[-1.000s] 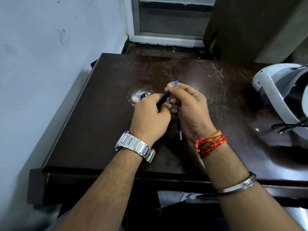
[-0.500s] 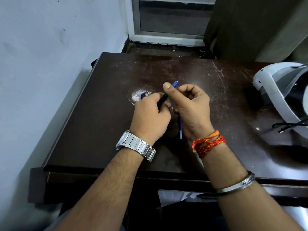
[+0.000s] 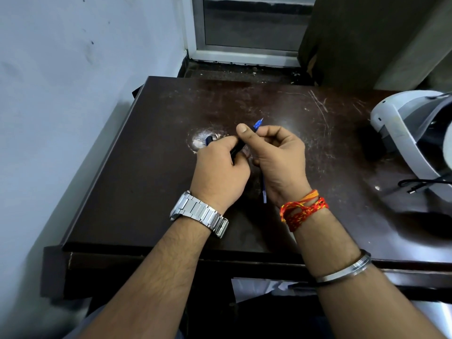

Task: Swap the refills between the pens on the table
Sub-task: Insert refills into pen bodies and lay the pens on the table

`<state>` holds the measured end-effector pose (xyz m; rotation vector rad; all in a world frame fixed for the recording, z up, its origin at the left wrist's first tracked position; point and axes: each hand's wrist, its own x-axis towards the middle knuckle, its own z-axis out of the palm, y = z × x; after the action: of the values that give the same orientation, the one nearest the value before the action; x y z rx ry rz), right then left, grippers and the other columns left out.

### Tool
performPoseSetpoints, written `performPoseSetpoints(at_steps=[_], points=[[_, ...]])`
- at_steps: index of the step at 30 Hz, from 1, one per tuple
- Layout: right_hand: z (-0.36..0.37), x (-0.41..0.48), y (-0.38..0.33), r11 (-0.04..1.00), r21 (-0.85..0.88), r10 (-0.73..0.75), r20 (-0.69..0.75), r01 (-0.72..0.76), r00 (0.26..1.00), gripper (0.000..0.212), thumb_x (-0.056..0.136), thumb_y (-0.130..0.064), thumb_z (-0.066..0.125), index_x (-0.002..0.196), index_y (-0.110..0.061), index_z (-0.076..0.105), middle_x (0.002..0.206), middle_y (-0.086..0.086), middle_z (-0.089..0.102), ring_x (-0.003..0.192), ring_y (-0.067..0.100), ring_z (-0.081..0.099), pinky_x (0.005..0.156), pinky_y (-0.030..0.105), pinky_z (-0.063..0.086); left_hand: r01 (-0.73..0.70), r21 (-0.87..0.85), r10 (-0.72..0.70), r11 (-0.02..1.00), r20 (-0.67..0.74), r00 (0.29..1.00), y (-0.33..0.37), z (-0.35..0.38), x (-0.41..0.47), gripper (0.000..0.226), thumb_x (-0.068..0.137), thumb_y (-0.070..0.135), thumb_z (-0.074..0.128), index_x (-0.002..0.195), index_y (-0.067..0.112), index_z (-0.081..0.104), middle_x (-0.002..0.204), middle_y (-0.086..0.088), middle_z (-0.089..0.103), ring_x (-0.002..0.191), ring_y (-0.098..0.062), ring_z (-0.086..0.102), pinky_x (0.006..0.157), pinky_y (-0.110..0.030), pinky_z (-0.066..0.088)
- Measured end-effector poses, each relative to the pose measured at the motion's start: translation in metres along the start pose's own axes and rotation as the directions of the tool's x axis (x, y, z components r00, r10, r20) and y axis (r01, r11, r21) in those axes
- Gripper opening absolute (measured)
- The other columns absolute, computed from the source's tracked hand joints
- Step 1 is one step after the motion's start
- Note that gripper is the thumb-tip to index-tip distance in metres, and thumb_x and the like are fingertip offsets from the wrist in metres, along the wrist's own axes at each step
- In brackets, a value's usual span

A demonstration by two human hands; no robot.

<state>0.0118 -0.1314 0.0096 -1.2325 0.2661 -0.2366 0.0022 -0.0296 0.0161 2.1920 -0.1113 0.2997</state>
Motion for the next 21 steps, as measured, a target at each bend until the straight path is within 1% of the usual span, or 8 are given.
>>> performPoseSetpoints(at_steps=[3,5,9,12,14,16,18,21], points=[[-0.0009,0.0015,-0.0007,0.998,-0.018,0.059,0.041,-0.058,0.997,0.013,0.082,-0.017,0.079,0.085,-0.012,0.068,0.066,-0.004,0.062,0.049,0.002,0.053,0.049,0.019,0.042,0.006,-0.018,-0.005,1.0,0.008,1.0,-0.0019,0.0,0.0012,0.019,0.084,0.01,0.062,0.094,0.019,0.076,0.069,0.001,0.07,0.051,-0.009,0.053,0.048,-0.005,0.036],[-0.0005,0.0011,-0.0007,0.999,-0.02,0.042,0.064,-0.041,0.997,0.004,0.084,-0.011,0.076,0.083,-0.01,0.072,0.063,-0.005,0.065,0.048,0.002,0.052,0.048,0.017,0.042,-0.014,-0.015,0.014,1.0,0.0,1.0,-0.0027,-0.0004,0.0015,0.019,0.084,0.008,0.061,0.091,0.018,0.076,0.068,0.001,0.069,0.05,-0.009,0.051,0.048,-0.006,0.034],[-0.001,0.0007,0.0004,1.0,-0.021,0.0,0.022,0.0,1.0,0.018,0.08,-0.014,0.081,0.076,-0.01,0.064,0.056,-0.006,0.058,0.045,0.003,0.051,0.046,0.016,0.042,-0.034,-0.003,0.034,0.999,-0.014,0.999,-0.0012,-0.0002,0.0008,0.016,0.083,0.007,0.061,0.087,0.016,0.075,0.06,0.008,0.061,0.048,-0.005,0.049,0.047,-0.004,0.032],[-0.0014,0.0033,0.0021,0.997,0.011,0.081,0.098,-0.083,0.992,0.01,0.085,-0.015,0.075,0.077,-0.016,0.069,0.062,-0.008,0.062,0.049,0.003,0.05,0.046,0.019,0.038,-0.035,-0.028,0.034,0.999,-0.01,0.999,-0.0014,-0.0006,0.0006,0.018,0.085,0.01,0.063,0.096,0.019,0.076,0.07,0.006,0.07,0.058,-0.005,0.058,0.052,-0.003,0.037],[-0.0009,0.0029,0.0033,0.997,-0.021,0.08,0.13,-0.078,0.988,0.008,0.087,-0.012,0.072,0.081,-0.016,0.074,0.064,-0.008,0.066,0.05,0.002,0.054,0.047,0.018,0.041,-0.039,-0.03,0.039,0.999,-0.01,0.999,-0.0024,-0.0011,0.0012,0.016,0.085,0.009,0.063,0.091,0.017,0.076,0.06,0.01,0.062,0.052,0.001,0.053,0.049,-0.003,0.034],[-0.0016,0.0022,0.0047,0.998,-0.054,0.034,0.112,-0.028,0.993,0.012,0.084,-0.012,0.076,0.073,-0.013,0.072,0.057,-0.006,0.064,0.049,0.003,0.056,0.047,0.016,0.043,-0.03,-0.011,0.03,0.999,-0.009,1.0,-0.0023,-0.0008,0.0016,0.015,0.085,0.008,0.062,0.085,0.015,0.075,0.052,0.012,0.051,0.047,0.003,0.049,0.045,-0.004,0.03],[-0.0031,0.0031,0.0065,0.996,-0.088,-0.003,0.076,0.01,0.997,0.023,0.08,-0.017,0.081,0.062,-0.015,0.067,0.053,-0.006,0.06,0.048,0.003,0.053,0.048,0.016,0.044,-0.033,0.002,0.033,0.999,-0.003,0.999,-0.0019,0.0006,0.0009,0.014,0.085,0.007,0.062,0.083,0.014,0.074,0.05,0.013,0.047,0.047,0.002,0.048,0.044,-0.005,0.029],[-0.0036,0.0059,0.0066,0.997,-0.05,0.062,0.089,-0.057,0.994,0.025,0.083,-0.021,0.077,0.062,-0.018,0.065,0.054,-0.005,0.058,0.046,0.003,0.05,0.044,0.017,0.04,-0.04,-0.026,0.04,0.999,0.006,0.999,-0.0006,0.0014,-0.0003,0.016,0.086,0.009,0.063,0.09,0.017,0.076,0.055,0.01,0.058,0.048,0.0,0.049,0.047,-0.003,0.032]])
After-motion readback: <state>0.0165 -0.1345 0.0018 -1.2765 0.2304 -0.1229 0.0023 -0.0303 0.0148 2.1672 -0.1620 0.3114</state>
